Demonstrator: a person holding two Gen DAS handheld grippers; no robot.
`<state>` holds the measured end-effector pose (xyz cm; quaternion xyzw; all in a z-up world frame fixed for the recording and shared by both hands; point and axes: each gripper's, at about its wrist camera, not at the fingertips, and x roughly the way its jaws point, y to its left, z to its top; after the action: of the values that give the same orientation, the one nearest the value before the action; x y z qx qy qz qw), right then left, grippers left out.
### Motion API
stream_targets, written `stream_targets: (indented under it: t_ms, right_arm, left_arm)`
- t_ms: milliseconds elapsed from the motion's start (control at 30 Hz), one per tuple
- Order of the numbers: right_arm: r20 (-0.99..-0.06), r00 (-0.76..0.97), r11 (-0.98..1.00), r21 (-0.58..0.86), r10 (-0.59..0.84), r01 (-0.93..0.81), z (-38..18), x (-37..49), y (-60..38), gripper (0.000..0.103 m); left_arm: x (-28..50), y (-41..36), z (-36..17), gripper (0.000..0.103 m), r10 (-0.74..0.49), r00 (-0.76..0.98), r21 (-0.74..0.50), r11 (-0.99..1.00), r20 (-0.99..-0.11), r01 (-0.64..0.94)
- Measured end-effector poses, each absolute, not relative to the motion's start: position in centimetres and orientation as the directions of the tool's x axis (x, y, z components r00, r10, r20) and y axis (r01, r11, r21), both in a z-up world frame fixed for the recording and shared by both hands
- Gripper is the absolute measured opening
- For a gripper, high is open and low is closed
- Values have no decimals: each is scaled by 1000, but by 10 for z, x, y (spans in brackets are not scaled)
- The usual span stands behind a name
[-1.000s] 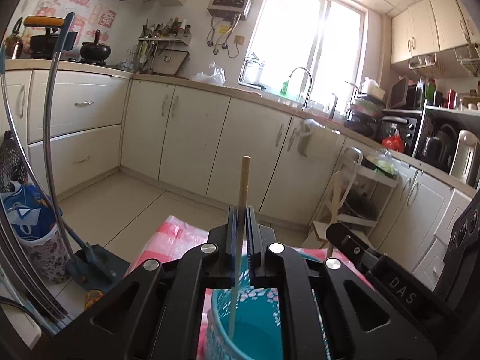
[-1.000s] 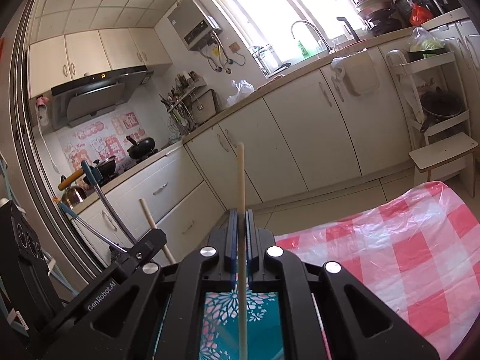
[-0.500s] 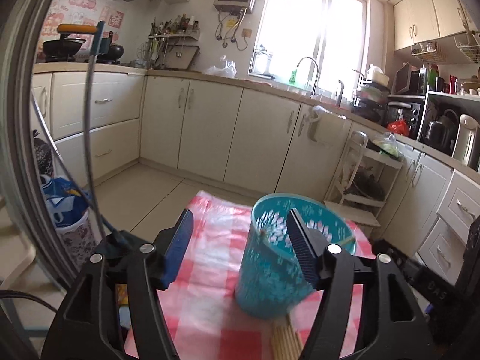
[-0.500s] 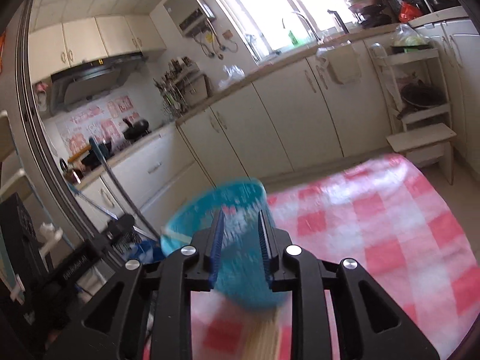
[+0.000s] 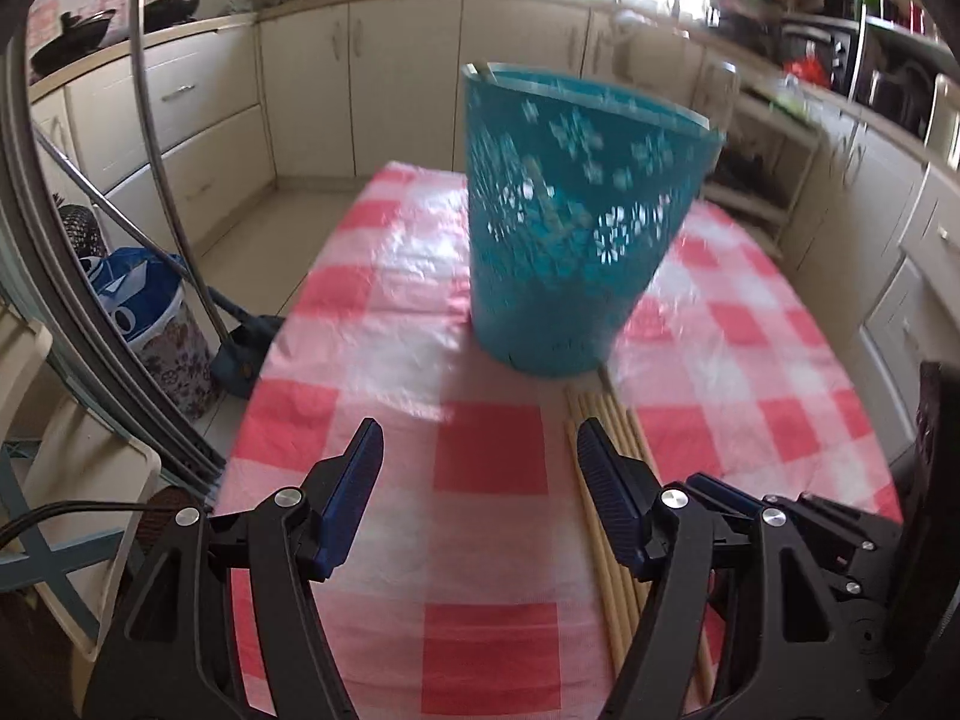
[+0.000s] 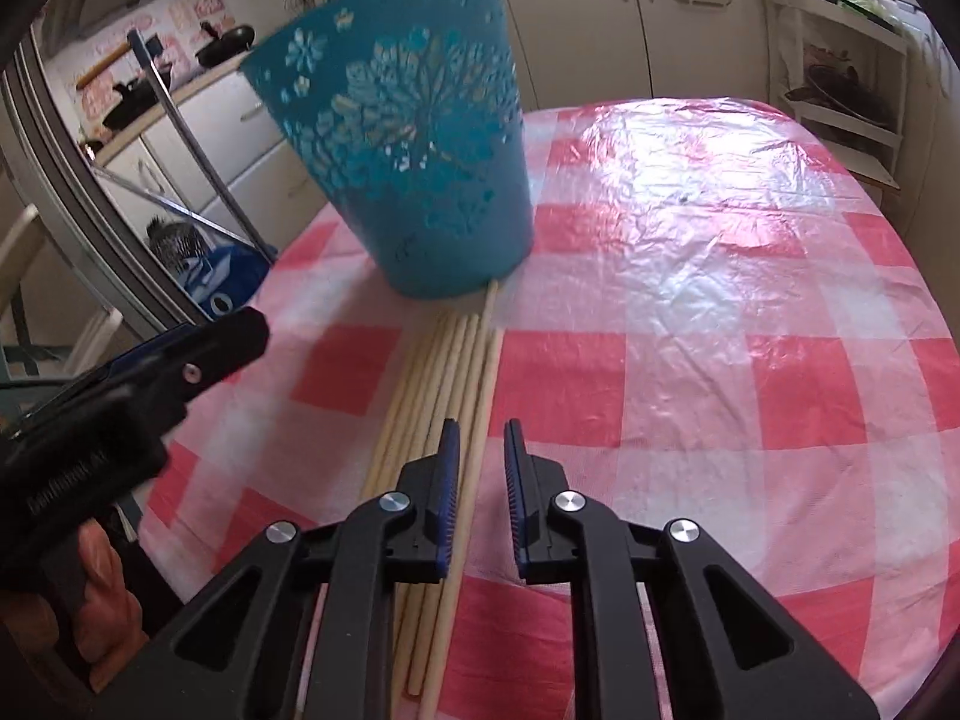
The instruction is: Organize utensils
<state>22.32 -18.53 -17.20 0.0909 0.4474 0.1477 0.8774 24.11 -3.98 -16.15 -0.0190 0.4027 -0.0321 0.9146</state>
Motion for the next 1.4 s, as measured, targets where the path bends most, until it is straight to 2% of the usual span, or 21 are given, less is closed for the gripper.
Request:
stream_targets:
  t_ms: [100,367,567,667,733,800,967,1067,1200,1333,1400]
  right_arm:
    - [-773,558,953,239,302,-184,-178,219,-183,8]
    - [-769,570,957,237,289,-166,-175,216,-200,7]
    - [-759,572,950,270,310,-157,-174,213,-214,7]
    - [-761,571,951,268,309,-157,-174,214,-214,7]
    - [-763,568,950,269,309,-157,-173,216,-212,7]
    - [-765,565,951,267,308,-158,-173,216,-211,7]
    - [-766,561,948,282,314,-146,-173,217,-211,7]
    - [-766,562,949,282,311,-142,-174,218,-210,7]
    - [-765,564,949,284,312,-141,-175,218,-210,7]
    - [-761,568,948,288,314,-138,-175,217,-211,7]
    - [-758,569,946,293,318,-139,-175,217,-211,8]
  left_arm:
    - [249,-51,-171,64,-64,641,-33,998,-765,60]
    - [263,-66,-200,64,-39,568,3,997,-822,73]
    - [266,-71,-205,61,-12,560,32,997,-828,69]
    - [269,-76,-203,46,-26,554,27,996,-832,88]
    - [269,-81,-202,16,-48,549,20,993,-835,118]
    - [270,-84,-201,6,-89,532,-6,988,-842,155]
    - [261,-74,-191,4,-175,512,-98,980,-841,175]
    - [238,-63,-155,4,-277,561,-184,959,-780,218]
    - [219,-47,-74,4,-390,692,-254,921,-607,297]
    - [227,-29,8,4,-376,851,-251,921,-365,299]
    - [240,-25,29,4,-344,898,-263,925,-275,274]
